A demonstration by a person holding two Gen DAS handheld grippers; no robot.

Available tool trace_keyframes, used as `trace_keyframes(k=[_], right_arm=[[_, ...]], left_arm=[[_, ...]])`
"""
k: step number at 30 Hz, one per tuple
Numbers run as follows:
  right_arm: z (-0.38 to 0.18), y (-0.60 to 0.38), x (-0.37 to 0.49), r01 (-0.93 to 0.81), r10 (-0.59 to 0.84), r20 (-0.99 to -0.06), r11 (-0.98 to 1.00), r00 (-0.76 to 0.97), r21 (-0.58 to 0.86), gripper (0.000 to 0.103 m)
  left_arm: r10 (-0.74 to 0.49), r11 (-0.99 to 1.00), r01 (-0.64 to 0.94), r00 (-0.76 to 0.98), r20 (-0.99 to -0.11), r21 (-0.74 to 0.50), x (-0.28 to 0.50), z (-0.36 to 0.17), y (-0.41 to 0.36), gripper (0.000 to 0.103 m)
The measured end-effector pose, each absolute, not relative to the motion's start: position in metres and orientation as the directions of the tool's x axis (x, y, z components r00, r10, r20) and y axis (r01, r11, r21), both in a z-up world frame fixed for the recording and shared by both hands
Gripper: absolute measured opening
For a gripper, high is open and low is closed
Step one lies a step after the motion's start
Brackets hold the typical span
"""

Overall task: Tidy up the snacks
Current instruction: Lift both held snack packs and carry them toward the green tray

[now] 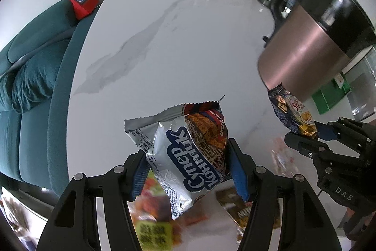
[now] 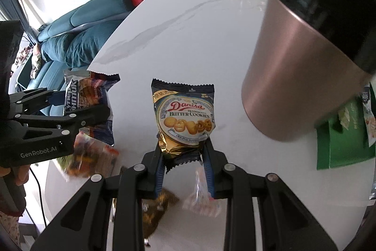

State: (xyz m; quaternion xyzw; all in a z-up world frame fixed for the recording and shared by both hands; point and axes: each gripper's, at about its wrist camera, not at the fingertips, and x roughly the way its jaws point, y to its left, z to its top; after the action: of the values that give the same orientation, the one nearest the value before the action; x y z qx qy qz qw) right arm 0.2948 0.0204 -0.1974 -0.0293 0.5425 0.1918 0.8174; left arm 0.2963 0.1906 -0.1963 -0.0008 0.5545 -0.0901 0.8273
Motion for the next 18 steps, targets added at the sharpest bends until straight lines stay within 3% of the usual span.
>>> trace_keyframes(k=[18], right_arm=[[-0.184,-0.088,0.245,-0.286,0.264,-0.9,0.944,0.347,0.167,0.036]], left_arm=[[-0.208,0.967,0.214,0.349,-0.914,-0.139,0.253,-0.178,0.092,0.056]])
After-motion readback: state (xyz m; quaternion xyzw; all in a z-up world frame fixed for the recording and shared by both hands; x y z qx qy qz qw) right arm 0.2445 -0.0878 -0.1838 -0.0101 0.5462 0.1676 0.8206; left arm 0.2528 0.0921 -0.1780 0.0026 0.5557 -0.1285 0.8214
